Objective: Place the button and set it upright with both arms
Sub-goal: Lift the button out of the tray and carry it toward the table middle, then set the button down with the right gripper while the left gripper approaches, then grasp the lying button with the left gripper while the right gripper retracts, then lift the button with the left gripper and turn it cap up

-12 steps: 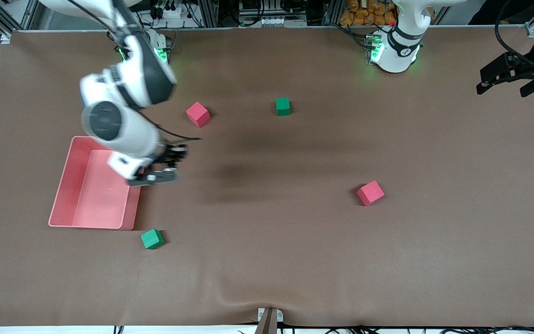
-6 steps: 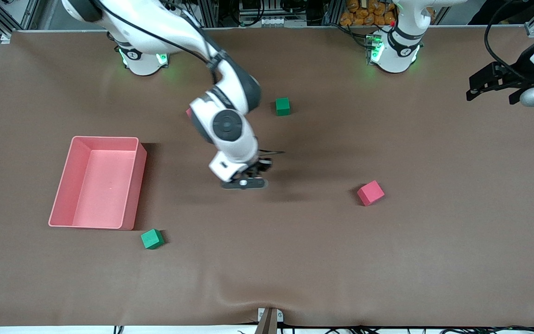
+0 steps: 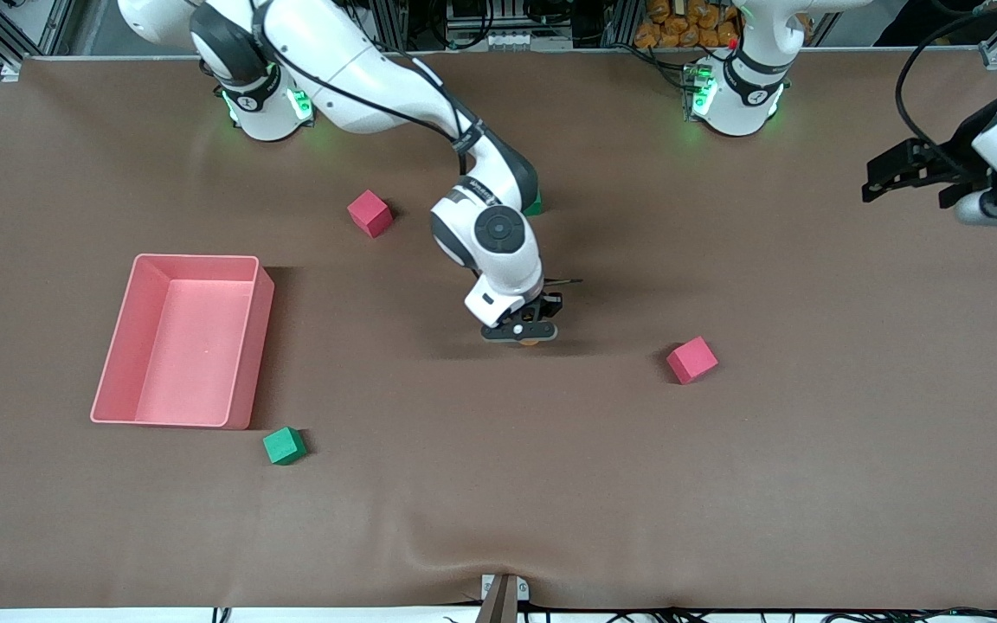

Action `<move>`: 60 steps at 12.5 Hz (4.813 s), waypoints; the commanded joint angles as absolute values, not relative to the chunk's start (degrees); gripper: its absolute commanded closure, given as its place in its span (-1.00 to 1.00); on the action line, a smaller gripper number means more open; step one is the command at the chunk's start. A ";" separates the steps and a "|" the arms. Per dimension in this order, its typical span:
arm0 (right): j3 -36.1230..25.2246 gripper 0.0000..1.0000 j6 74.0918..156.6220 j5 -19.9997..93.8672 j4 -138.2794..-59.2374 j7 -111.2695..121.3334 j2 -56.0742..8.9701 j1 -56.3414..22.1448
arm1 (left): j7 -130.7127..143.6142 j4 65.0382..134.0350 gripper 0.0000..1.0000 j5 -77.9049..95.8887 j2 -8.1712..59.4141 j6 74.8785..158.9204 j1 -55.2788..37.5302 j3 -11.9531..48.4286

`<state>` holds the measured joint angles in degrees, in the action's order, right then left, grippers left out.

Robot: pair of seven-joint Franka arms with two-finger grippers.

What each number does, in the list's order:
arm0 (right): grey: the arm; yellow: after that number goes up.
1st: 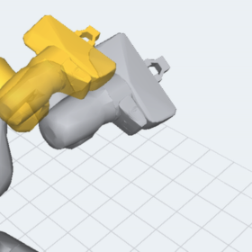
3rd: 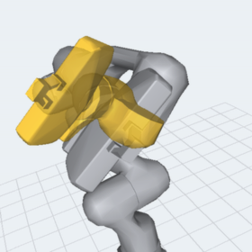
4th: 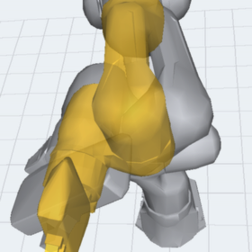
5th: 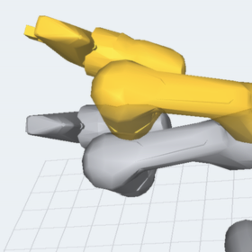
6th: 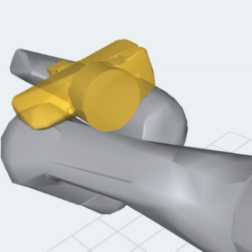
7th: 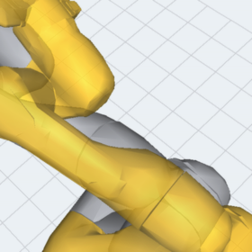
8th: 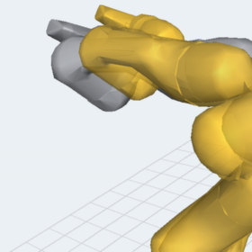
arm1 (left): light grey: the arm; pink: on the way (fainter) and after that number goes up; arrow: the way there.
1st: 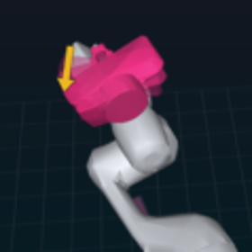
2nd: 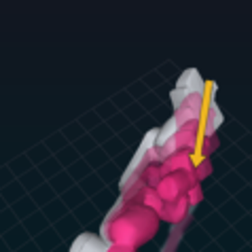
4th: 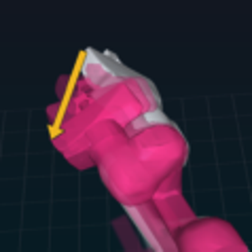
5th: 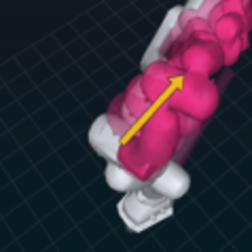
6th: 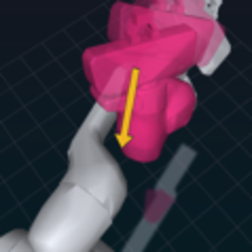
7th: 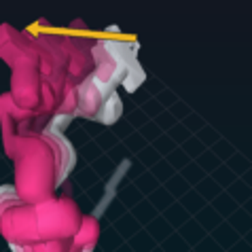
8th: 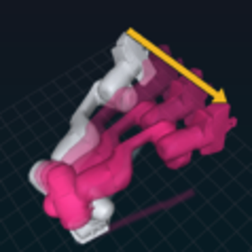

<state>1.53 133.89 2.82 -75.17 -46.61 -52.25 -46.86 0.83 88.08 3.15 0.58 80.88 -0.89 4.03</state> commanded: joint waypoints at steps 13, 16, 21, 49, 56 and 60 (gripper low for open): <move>-4.57 -1.00 114.70 -1.93 -82.30 -22.81 -26.51 -30.87 | 5.09 85.96 -1.00 8.86 24.23 91.82 -15.62 6.68; -4.57 -1.00 113.22 -1.85 -95.15 -16.10 -12.00 -24.98 | 6.06 84.56 -1.00 8.96 30.13 98.24 -19.93 6.77; -4.48 -1.00 99.08 -0.71 -97.65 -1.32 -1.07 -8.38 | 14.04 78.06 -1.00 8.96 43.04 109.58 -27.59 6.77; 0.97 -1.00 82.45 2.28 -86.13 -6.15 3.34 -1.41 | 51.14 75.50 1.00 4.25 46.50 128.30 -39.36 5.55; 0.70 -1.00 84.55 2.99 -86.31 -6.15 2.46 -1.32 | 87.82 75.76 1.00 -25.16 47.55 133.07 -44.03 4.04; 0.70 -1.00 84.55 3.25 -86.31 -6.15 2.29 -1.58 | 104.99 76.29 1.00 -39.43 47.64 132.98 -46.49 4.04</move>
<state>0.63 84.44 1.99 -86.60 -5.31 2.41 -1.67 98.43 75.59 -34.73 47.89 132.08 -44.51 5.24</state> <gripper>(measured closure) 0.000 0.670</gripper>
